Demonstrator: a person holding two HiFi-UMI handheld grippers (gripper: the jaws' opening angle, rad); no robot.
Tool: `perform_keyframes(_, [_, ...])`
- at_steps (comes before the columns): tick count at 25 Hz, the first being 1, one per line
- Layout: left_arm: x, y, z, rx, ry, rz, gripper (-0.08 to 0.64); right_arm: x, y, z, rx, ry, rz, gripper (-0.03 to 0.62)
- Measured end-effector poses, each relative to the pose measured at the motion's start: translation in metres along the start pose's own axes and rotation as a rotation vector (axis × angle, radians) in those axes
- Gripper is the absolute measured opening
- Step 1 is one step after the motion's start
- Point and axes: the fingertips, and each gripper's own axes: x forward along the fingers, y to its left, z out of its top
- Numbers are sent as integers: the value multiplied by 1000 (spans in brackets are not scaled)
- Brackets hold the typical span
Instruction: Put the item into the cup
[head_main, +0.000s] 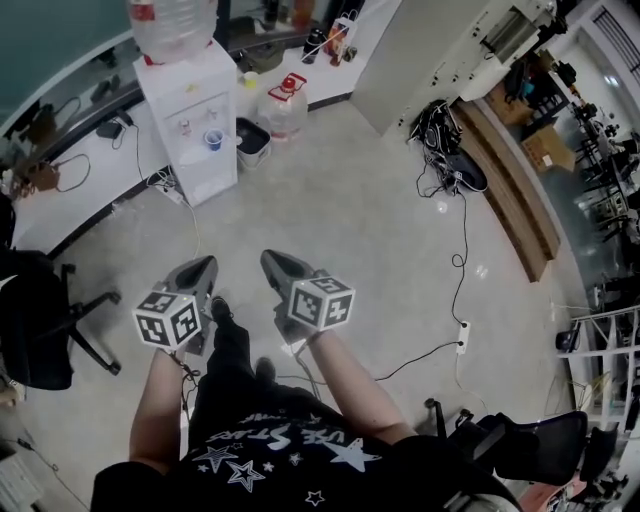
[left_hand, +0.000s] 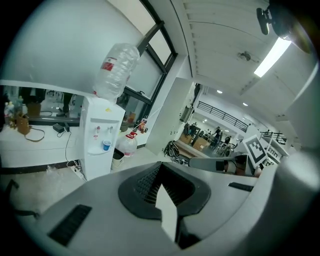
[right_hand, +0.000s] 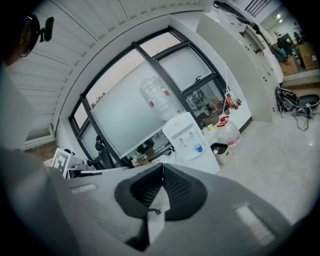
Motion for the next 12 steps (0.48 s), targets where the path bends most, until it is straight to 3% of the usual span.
perform_keyframes(12, [-51, -68, -14, 56, -38, -26, 6, -69, 42, -13, -72, -24, 37, 2])
